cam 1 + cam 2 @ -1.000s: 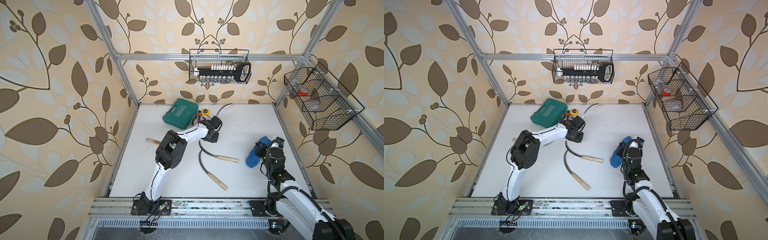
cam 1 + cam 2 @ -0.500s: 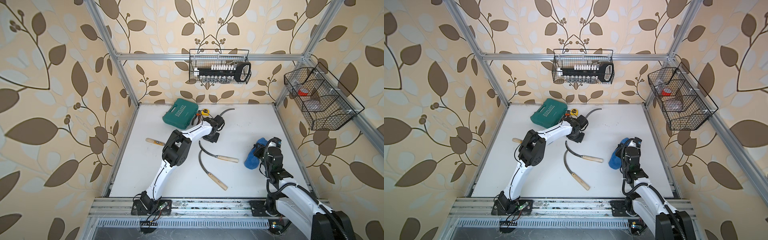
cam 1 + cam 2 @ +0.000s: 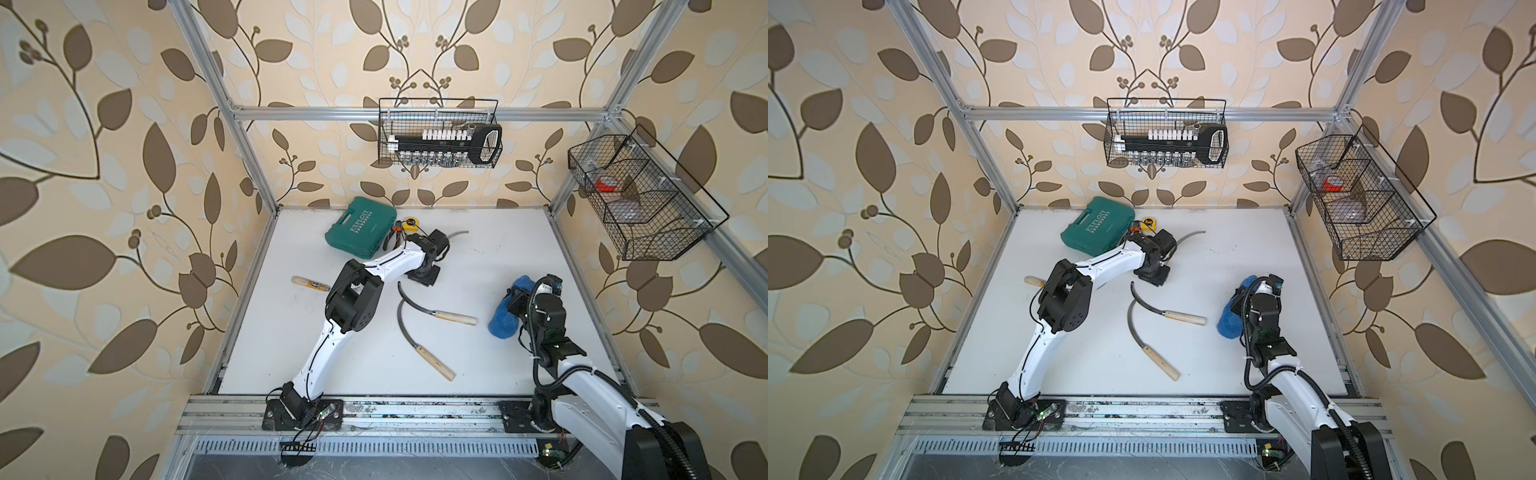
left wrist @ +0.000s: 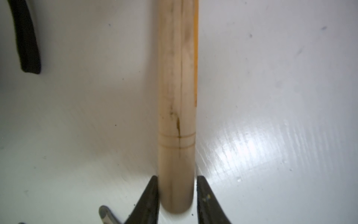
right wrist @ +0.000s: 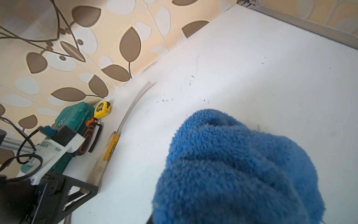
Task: Wipe small sickles with rags
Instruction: Place the small sickle at the center of the board.
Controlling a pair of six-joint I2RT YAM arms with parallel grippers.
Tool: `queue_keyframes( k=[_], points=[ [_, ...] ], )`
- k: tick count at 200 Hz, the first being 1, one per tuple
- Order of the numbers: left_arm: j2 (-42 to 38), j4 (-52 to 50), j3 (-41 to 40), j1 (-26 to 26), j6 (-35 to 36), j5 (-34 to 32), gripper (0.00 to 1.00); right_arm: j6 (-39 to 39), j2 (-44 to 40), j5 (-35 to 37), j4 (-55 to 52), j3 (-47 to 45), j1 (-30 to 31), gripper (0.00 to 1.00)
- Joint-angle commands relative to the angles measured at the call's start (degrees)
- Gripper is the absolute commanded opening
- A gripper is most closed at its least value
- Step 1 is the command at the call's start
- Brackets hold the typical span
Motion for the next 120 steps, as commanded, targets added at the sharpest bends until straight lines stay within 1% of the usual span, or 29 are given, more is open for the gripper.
queue_keyframes(
  k=[1, 38, 66, 86, 120],
  points=[
    [-1.1, 0.3, 0.8, -0.1, -0.1, 0.8, 0.37, 0.3, -0.3, -0.6, 1.2, 1.5, -0.2, 0.04],
    [-3.2, 1.3, -0.8, -0.2, -1.0, -0.2, 0.39, 0.2, -0.4, -0.6, 1.2, 1.5, -0.2, 0.05],
    [-10.8, 6.0, -7.0, -0.7, -3.4, -0.4, 0.47, 0.3, -0.1, -0.5, 1.0, 1.6, -0.2, 0.05],
    [-19.4, 9.3, -14.5, -2.8, -7.0, -5.0, 0.53, 0.3, 0.2, -0.6, 1.0, 1.8, -0.2, 0.05],
    [-36.5, 17.4, -32.8, -9.6, -14.3, -15.4, 0.73, 0.2, 0.5, -0.8, 0.9, 2.0, -0.2, 0.05]
  ],
)
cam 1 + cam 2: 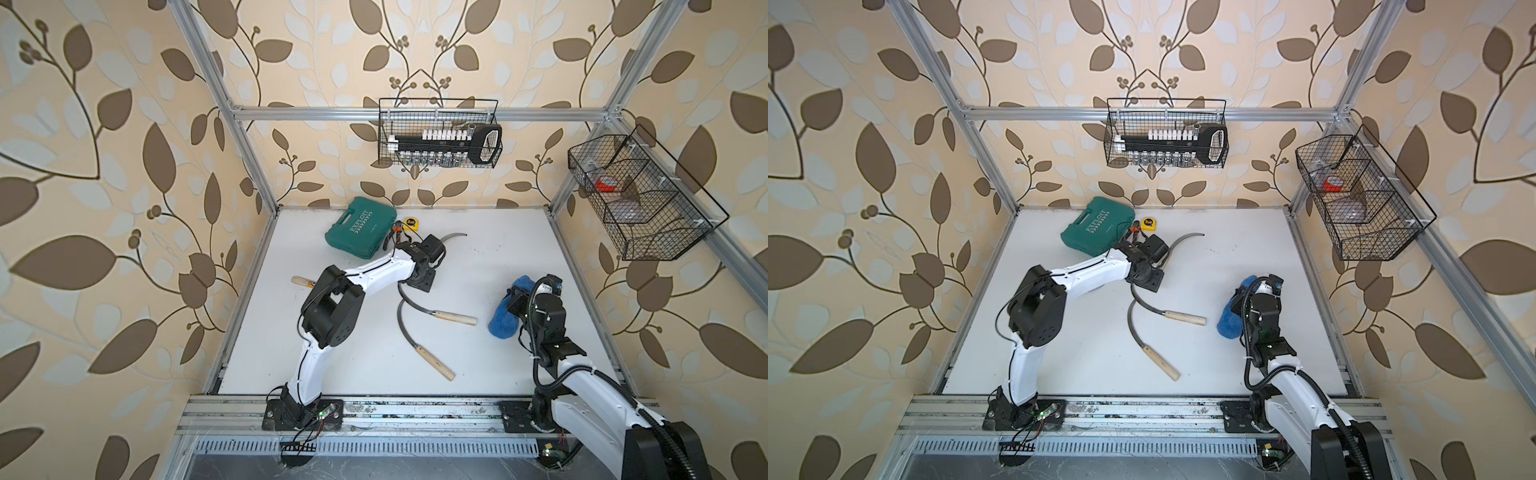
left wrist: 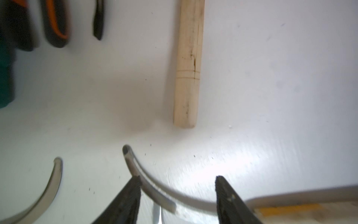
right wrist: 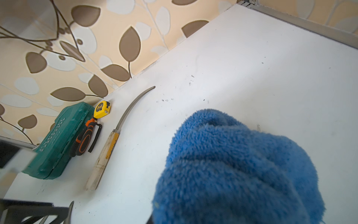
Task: Wipe small sickles with rags
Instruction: Place the small sickle at the center of the board, then pick up the small sickle from the center of the board.
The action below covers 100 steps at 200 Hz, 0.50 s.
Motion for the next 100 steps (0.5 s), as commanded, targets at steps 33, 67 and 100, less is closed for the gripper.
queue_keyframes(
  k=[33, 67, 100],
  points=[
    [-26.6, 12.3, -26.0, -9.9, -16.7, -12.4, 0.78, 0.1, 0.2, -1.0, 0.9, 1.9, -0.2, 0.06],
    [-34.6, 12.7, -37.3, -13.7, -25.6, -14.2, 0.98, 0.1, 0.1, -1.1, 0.9, 1.9, -0.1, 0.06],
    [-37.4, 12.0, -42.7, -18.7, -32.6, -16.8, 0.99, 0.1, 0.2, -1.3, 1.0, 1.9, -0.2, 0.06]
  ],
)
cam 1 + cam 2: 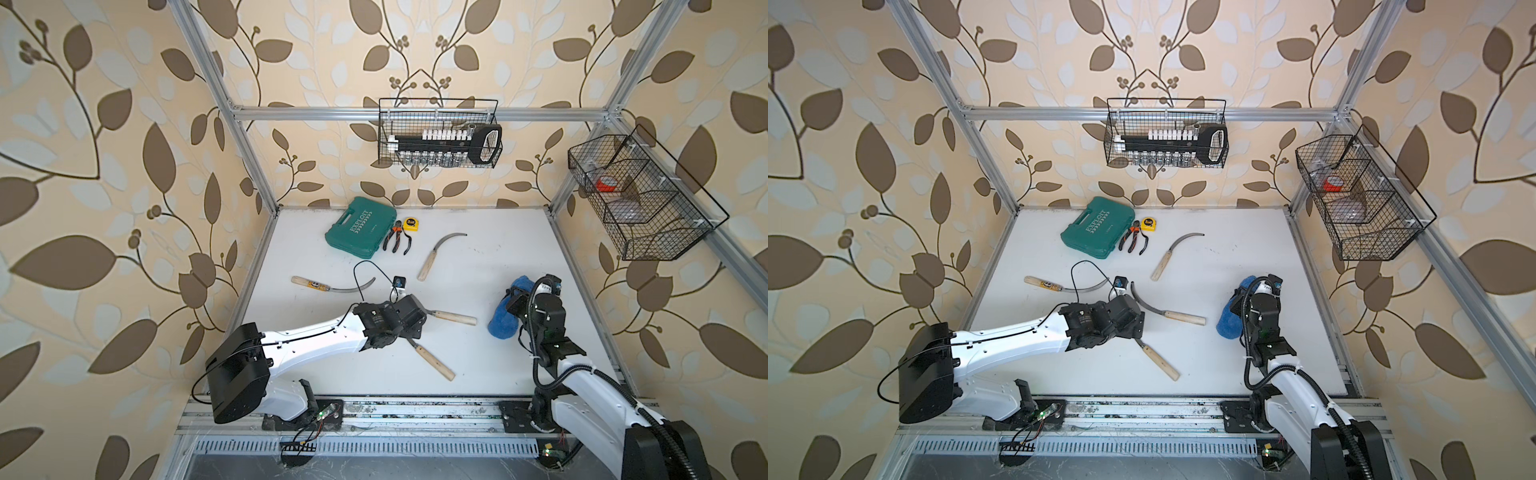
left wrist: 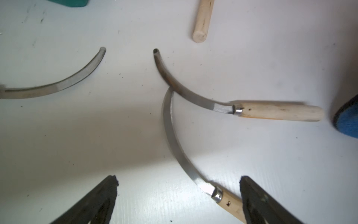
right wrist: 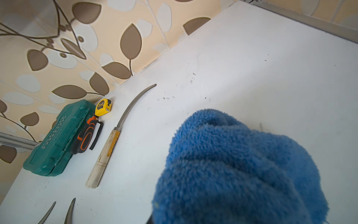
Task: Wipe small sickles with rags
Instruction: Pick up the small sickle from the center of the board.
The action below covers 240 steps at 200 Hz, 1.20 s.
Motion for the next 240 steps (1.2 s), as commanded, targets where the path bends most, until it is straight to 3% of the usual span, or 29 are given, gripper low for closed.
queue_keyframes(
  k=[1, 30, 79, 179, 206, 240],
  points=[
    [-3.6, 0.9, -2.2, -3.6, -8.8, -4.4, 0.99, 0.1, 0.1, -0.6, 1.1, 1.9, -0.2, 0.06],
    [-1.4, -1.2, -2.9, -8.3, -16.1, -4.7, 0.99, 0.0, 0.3, -0.6, 1.5, 1.9, -0.2, 0.06],
    [8.2, -9.6, 2.9, -15.0, -27.1, -6.5, 0.99, 0.0, 1.3, -0.5, 2.0, 2.2, -0.2, 0.07],
    [18.1, -5.9, 10.0, -19.6, -27.9, -0.1, 0.99, -0.3, 1.6, -1.5, 3.1, 2.1, -0.1, 0.07],
    [21.9, -1.0, 11.7, -19.9, -27.2, 4.1, 0.92, -0.3, 1.4, -1.7, 3.0, 1.9, -0.1, 0.07],
    [24.5, -2.5, 14.2, -20.7, -30.1, 3.8, 0.91, -0.4, 1.8, -1.9, 3.1, 2.1, -0.2, 0.07]
  ],
)
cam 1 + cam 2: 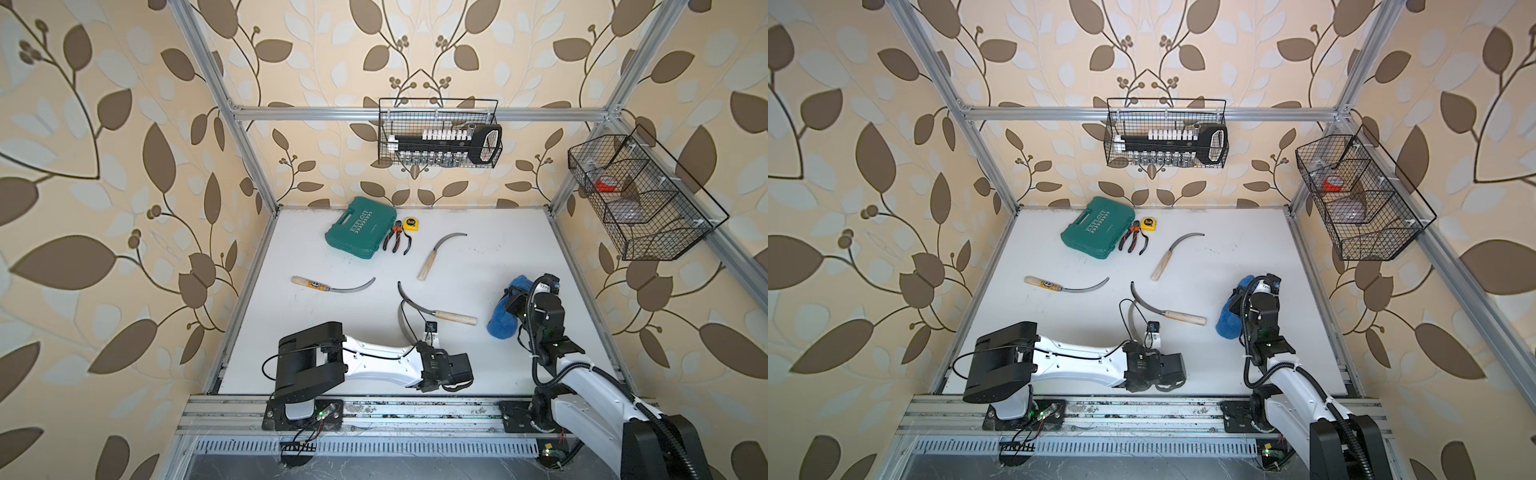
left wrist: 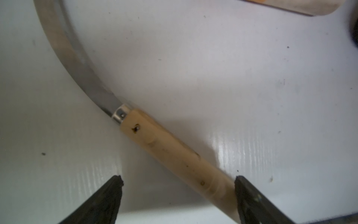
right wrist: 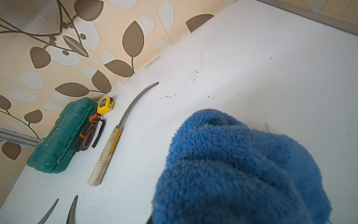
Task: Wipe small sickles with rags
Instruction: Pick up the small sickle from the center of the board.
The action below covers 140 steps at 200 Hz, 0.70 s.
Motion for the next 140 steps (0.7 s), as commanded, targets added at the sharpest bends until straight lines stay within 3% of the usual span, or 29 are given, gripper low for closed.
queue_keyframes(
  k=[1, 93, 126, 140],
  points=[
    [0.8, -0.5, 2.1, -0.8, -2.2, 1.0, 0.91, -0.4, 0.3, -0.7, 1.6, 2.1, -0.2, 0.07],
    [0.1, -3.7, 2.6, -6.7, -9.6, -0.2, 0.87, -0.4, 0.8, -0.9, 1.5, 2.3, -0.2, 0.07],
    [0.2, -4.5, 1.7, -6.7, -11.5, -1.6, 0.74, -0.4, 0.6, -1.1, 1.6, 2.3, -0.2, 0.07],
    [0.6, -4.7, 1.9, -6.7, -11.6, -1.9, 0.73, -0.4, 0.4, -1.2, 1.6, 2.2, -0.2, 0.07]
  ],
)
